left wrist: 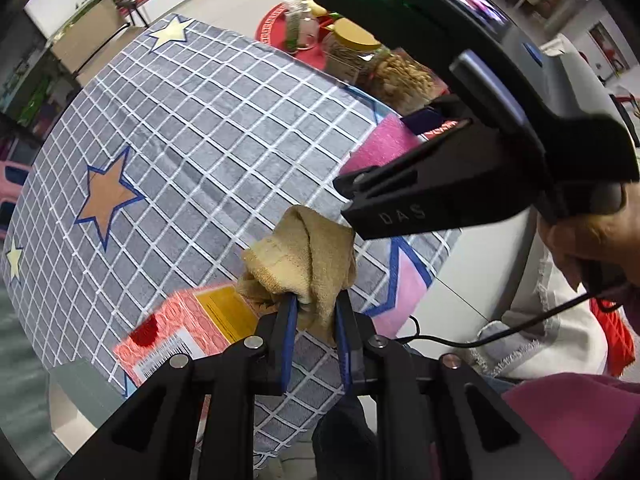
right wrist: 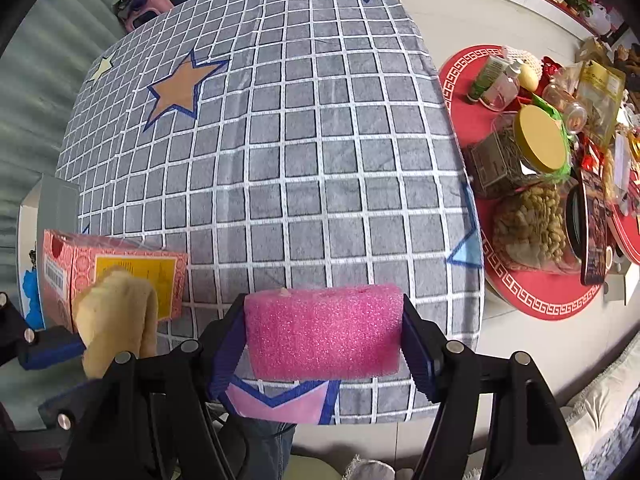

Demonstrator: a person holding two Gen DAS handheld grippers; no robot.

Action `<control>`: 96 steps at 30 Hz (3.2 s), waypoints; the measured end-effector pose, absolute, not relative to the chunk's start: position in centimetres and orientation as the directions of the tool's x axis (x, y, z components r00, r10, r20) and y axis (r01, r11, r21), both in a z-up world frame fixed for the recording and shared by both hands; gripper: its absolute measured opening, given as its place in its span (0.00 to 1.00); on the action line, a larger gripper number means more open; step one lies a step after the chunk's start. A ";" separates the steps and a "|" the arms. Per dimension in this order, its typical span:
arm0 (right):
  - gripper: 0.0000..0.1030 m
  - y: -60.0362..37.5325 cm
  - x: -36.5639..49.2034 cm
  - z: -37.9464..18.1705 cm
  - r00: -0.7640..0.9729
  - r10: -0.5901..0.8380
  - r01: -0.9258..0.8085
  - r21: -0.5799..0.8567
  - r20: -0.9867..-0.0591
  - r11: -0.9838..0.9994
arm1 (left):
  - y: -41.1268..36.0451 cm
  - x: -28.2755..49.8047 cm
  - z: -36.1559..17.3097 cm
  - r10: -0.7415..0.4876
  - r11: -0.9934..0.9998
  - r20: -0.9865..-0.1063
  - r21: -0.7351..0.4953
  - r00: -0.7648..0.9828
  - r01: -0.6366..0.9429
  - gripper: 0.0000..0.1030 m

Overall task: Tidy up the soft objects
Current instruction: 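Carry the beige knit item and pink sponge over the white box, then open left tool to drop beige knit while right tool releases pink sponge into box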

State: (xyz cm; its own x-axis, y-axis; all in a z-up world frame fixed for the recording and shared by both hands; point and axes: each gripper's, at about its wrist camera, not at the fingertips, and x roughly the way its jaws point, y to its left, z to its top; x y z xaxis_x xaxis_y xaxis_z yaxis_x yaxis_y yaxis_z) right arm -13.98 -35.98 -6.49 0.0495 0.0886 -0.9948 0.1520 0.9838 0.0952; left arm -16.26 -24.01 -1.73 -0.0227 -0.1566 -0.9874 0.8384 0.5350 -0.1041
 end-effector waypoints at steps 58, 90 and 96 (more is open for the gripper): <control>0.69 2.1 -15.6 1.6 0.088 0.129 -0.501 0.067 -0.988 0.863 | 18.7 -17.7 0.5 -0.023 0.994 -0.958 0.007 0.285 0.105 0.19; 0.69 11.3 -8.7 1.3 0.068 0.179 -0.651 0.092 -0.981 0.753 | 21.8 -14.1 -2.1 0.028 0.999 -0.978 0.018 0.207 -0.051 0.19; 0.70 12.1 -6.6 1.1 0.059 0.213 -0.636 0.128 -0.975 0.761 | 21.5 -13.3 -1.2 0.095 0.995 -0.962 0.084 0.256 -0.053 0.68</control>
State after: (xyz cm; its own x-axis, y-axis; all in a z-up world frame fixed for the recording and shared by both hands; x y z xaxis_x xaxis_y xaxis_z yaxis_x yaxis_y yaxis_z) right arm -6.61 12.13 1.08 0.0586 0.2135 -0.9752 -0.6356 0.7613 0.1284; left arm -13.32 21.49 -1.20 0.2564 0.0954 -0.9618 -0.0535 0.9950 0.0844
